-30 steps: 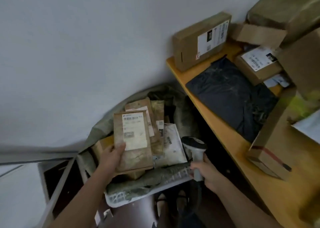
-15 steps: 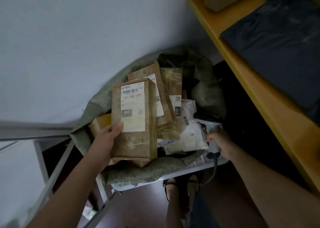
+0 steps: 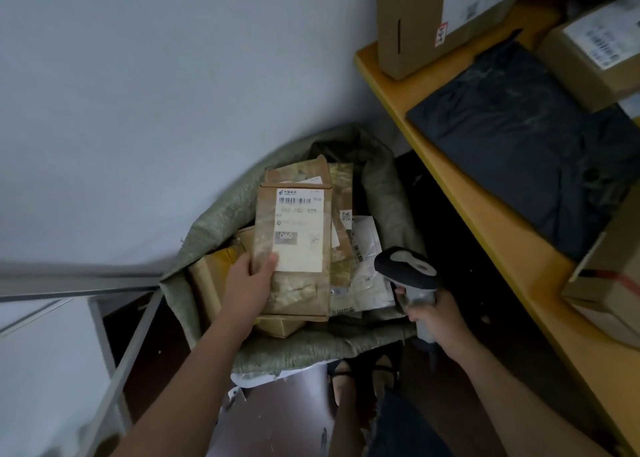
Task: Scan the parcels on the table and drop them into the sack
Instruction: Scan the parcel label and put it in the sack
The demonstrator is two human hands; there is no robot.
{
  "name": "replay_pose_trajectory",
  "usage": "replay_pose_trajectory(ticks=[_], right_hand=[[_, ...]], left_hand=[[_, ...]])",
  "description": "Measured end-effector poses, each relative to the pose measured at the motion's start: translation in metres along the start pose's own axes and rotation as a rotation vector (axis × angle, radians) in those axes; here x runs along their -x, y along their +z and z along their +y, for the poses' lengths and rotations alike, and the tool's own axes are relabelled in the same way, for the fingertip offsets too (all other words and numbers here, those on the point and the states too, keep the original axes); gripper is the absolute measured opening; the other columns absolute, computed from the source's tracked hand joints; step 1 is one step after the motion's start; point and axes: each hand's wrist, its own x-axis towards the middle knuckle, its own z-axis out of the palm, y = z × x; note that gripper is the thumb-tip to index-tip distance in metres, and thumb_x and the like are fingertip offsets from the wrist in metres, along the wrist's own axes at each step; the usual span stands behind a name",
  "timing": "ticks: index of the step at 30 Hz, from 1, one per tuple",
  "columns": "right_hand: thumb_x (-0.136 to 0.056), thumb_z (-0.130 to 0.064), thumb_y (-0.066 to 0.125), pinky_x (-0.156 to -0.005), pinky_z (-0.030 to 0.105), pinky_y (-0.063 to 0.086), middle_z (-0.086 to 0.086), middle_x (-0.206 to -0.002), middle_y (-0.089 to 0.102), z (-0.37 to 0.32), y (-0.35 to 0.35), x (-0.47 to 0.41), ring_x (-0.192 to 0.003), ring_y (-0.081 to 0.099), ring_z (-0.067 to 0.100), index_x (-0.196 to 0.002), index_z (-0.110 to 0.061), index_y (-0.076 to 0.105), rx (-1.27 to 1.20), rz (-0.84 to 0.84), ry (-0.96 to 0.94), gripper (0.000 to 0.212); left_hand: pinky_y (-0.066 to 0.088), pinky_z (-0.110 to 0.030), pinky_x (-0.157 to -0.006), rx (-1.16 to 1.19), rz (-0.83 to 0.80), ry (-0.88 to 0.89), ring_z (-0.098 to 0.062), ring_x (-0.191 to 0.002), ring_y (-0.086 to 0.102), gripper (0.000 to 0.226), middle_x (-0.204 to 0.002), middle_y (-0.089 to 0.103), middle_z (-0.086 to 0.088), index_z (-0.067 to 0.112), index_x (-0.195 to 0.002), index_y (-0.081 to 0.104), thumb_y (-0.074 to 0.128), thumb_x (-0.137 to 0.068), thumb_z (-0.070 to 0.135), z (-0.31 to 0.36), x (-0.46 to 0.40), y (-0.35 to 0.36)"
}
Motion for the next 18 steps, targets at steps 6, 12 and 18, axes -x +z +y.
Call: replay_pose_trajectory(ticks=[6, 12, 18], right_hand=[[-0.049, -0.005, 0.057, -0.071, 0.033, 0.043, 0.011, -0.085, 0.063, -0.028, -0.009, 0.011, -0.082, 0.061, 0.029, -0.088, -0.010, 0.069, -0.105, -0.045, -0.038, 0.041], [-0.073, 0.008, 0.060, -0.066, 0.033, 0.034, 0.012, -0.089, 0.058, -0.034, -0.017, 0.049, -0.083, 0.056, 0.029, -0.102, -0.002, 0.065, 0.201, -0.229, 0.008, 0.031], [-0.080, 0.015, 0.054, -0.071, 0.031, 0.043, 0.001, -0.099, 0.065, -0.052, -0.034, 0.091, -0.092, 0.060, 0.021, -0.107, -0.013, 0.067, -0.071, -0.066, -0.043, 0.041]], left_hand=[[0.045, -0.017, -0.067, -0.109, 0.047, 0.067, 0.001, -0.085, 0.057, 0.029, -0.099, 0.060, 0.011, 0.019, -0.122, 0.056, 0.057, -0.097, 0.033, 0.006, 0.010, 0.006], [0.053, -0.036, -0.090, -0.219, 0.091, 0.104, -0.019, -0.108, 0.062, 0.046, -0.120, 0.064, 0.000, 0.015, -0.132, 0.053, 0.062, -0.093, 0.036, 0.011, 0.029, 0.010], [0.053, -0.027, -0.070, -0.349, 0.064, 0.266, -0.012, -0.095, 0.060, 0.042, -0.100, 0.056, 0.014, 0.025, -0.117, 0.049, 0.072, -0.085, 0.039, 0.020, 0.059, 0.014]])
